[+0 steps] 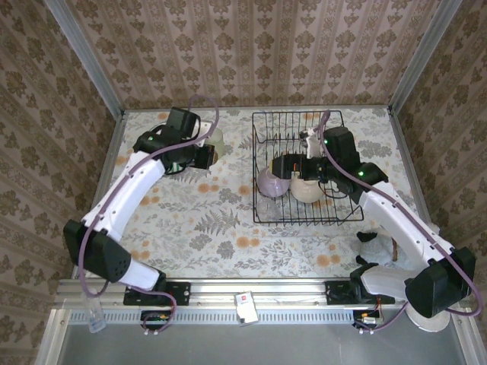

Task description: Unload the mixed dishes from the dish rack

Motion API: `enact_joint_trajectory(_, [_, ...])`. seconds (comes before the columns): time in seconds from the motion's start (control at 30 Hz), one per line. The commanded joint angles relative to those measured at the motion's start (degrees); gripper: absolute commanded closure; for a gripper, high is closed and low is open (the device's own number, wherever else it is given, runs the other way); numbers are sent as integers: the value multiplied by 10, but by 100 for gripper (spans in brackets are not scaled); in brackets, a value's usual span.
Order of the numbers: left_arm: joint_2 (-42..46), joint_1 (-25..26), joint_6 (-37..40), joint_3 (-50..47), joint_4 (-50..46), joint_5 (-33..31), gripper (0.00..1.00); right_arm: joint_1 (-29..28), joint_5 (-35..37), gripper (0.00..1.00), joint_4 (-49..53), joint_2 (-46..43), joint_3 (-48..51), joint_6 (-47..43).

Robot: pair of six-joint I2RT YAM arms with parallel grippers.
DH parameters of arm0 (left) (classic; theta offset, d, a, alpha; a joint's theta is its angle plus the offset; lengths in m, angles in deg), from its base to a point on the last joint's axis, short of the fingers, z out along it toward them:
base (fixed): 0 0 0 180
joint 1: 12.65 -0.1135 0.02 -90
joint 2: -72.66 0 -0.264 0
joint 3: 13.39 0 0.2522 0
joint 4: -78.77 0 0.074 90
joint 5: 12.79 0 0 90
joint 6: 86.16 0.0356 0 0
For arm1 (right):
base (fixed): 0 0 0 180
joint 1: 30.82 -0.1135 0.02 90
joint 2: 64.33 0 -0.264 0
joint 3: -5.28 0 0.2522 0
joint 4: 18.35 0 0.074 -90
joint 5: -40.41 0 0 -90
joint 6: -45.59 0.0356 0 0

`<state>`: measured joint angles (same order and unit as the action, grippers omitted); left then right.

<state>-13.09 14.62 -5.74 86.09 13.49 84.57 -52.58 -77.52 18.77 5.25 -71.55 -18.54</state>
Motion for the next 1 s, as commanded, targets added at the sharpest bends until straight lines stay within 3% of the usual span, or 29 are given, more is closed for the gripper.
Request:
enact_joint_trajectory(0.0, [-44, -3, 33, 35, -74, -71, 100, -6, 55, 0, 24, 5, -11, -14])
enact_joint_trajectory(0.57, [-230, -1, 51, 127, -78, -139, 100, -10, 52, 0, 29, -13, 26, -12])
enact_joint_trajectory(0.97, [-301, 3, 184, 163, -69, -104, 100, -9, 55, 0, 30, -34, 45, -4])
